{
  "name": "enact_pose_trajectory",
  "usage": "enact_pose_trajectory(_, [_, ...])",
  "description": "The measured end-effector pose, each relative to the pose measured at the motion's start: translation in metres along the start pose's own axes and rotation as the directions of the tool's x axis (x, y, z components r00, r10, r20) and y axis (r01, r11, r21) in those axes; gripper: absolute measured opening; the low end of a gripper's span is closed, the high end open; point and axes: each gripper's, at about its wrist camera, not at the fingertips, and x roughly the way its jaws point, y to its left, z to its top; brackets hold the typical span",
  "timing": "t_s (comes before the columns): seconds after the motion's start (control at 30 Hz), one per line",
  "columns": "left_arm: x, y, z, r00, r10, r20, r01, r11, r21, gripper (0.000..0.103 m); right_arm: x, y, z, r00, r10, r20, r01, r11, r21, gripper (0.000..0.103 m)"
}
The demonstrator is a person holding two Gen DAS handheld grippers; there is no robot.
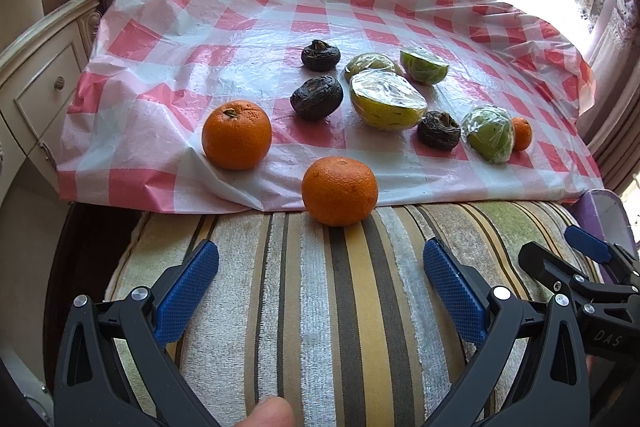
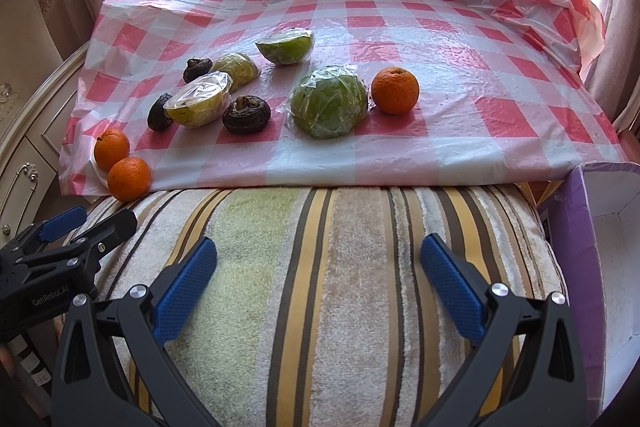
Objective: Organize fruits
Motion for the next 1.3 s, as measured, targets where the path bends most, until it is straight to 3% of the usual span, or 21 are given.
enact_pose_trajectory(0.13, [-0.008,-0.003,-0.002,0.999,-0.020,0.031,0.019,0.999,0.033,0.099,-0.005,-0.002,0.000,0.999,0.042,-0.006,-0.042,0.998,-0.050,0.102])
enact_pose_trajectory(0.23, [-0.019,-0.008,0.000,0.996,-0.044,0.073,0.039,0.997,0.064,0.099,-0.012,-0.008,0.003,1.000,0.010,0.021,-0.010,1.000,-0.029,0.102])
enact_pose_trajectory(0.37, [-0.019,-0.012,0.010,0.995,-0.067,0.075,0.061,0.995,0.084,0.098,-0.023,-0.021,0.017,0.997,0.028,0.078,-0.025,0.999,-0.034,0.102])
enact_pose_trajectory(0.4, [-0.016,-0.012,0.013,0.996,-0.067,0.066,0.062,0.995,0.077,0.096,-0.025,-0.024,0.023,0.995,0.008,0.100,-0.004,0.999,-0.044,0.102])
enact_pose_trajectory(0.47, [-0.009,-0.010,0.019,0.996,-0.079,0.038,0.076,0.995,0.064,0.075,-0.023,-0.034,0.036,0.993,-0.014,0.114,0.019,0.999,-0.044,0.102])
enact_pose_trajectory(0.63, [0.004,-0.011,0.030,0.997,-0.072,0.008,0.071,0.995,0.075,0.063,0.000,-0.055,0.062,0.995,-0.035,0.090,0.038,0.999,-0.031,0.101])
enact_pose_trajectory(0.87, [0.013,-0.021,0.038,1.000,-0.020,0.001,0.020,0.991,0.130,0.043,0.036,-0.068,0.085,0.997,-0.076,0.034,0.077,0.996,-0.036,0.080])
enact_pose_trajectory(0.97, [0.016,-0.024,0.040,1.000,0.009,-0.002,-0.009,0.988,0.151,0.042,0.050,-0.066,0.090,0.997,-0.083,0.007,0.083,0.995,-0.055,0.069])
enact_pose_trajectory(1.13, [0.023,-0.017,0.042,0.999,0.009,-0.033,-0.005,0.993,0.117,0.042,0.063,-0.063,0.097,0.998,-0.064,-0.014,0.063,0.995,-0.075,0.059])
enact_pose_trajectory(1.2, [0.025,-0.015,0.042,0.999,0.012,-0.041,-0.007,0.994,0.108,0.041,0.065,-0.061,0.099,0.998,-0.053,-0.014,0.052,0.995,-0.084,0.052])
enact_pose_trajectory(1.27, [0.026,-0.014,0.042,0.999,0.010,-0.041,-0.006,0.995,0.102,0.039,0.067,-0.057,0.099,0.999,-0.030,-0.018,0.028,0.995,-0.099,0.038])
enact_pose_trajectory(1.3, [0.025,-0.013,0.042,0.999,0.011,-0.041,-0.006,0.995,0.101,0.039,0.067,-0.055,0.098,0.999,-0.029,-0.017,0.027,0.994,-0.106,0.038])
